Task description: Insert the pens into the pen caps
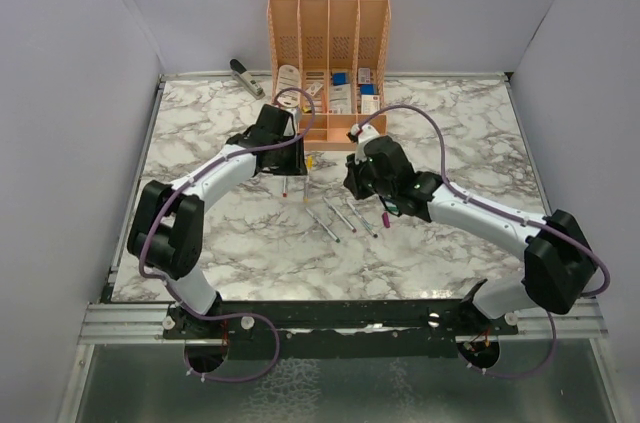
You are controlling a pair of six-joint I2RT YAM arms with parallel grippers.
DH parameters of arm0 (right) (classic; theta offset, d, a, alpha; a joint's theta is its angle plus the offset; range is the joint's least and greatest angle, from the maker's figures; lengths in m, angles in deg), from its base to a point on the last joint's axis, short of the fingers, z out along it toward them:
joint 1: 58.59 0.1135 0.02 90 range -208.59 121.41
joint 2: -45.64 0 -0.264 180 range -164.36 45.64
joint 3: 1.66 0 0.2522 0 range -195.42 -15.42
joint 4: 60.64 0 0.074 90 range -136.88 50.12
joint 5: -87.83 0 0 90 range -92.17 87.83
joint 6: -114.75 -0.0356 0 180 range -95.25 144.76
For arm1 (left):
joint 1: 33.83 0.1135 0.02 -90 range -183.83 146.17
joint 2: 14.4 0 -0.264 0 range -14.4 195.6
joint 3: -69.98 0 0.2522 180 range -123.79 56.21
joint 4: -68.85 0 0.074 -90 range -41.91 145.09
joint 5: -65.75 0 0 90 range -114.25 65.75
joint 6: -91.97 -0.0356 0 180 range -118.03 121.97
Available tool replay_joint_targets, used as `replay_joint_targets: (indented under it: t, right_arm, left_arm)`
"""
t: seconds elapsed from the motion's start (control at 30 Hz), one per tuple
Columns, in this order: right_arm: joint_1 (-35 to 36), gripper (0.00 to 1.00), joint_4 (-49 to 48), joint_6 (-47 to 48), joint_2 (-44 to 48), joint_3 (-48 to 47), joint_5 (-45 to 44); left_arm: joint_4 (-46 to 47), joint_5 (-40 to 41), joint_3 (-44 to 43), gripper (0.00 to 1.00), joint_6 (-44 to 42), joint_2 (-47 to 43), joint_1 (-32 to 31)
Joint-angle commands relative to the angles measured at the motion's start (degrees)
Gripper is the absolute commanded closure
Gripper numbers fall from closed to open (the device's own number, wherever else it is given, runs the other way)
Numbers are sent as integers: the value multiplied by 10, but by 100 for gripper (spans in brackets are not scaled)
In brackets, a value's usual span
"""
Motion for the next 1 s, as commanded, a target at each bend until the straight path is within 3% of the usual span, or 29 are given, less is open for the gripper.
replay_joint_targets:
  t: [0.0, 0.57, 0.73, 0.83, 0.97]
  right_arm:
    - [3, 96, 17, 24, -19, 19, 66]
    - [95, 79, 22, 53, -145, -38, 60]
    - [95, 70, 23, 67, -179, -61, 63]
    - [95, 53, 25, 74, -197, -72, 60]
    - [95, 50, 24, 77, -219, -83, 58]
  left_arm:
    - [-9, 25, 21, 65, 9, -45, 16]
    - [15, 28, 118, 65, 35, -134, 46]
    - [18, 25, 130, 65, 38, -143, 47]
    - [21, 23, 137, 64, 41, -148, 49]
    - [22, 22, 140, 64, 41, -150, 50]
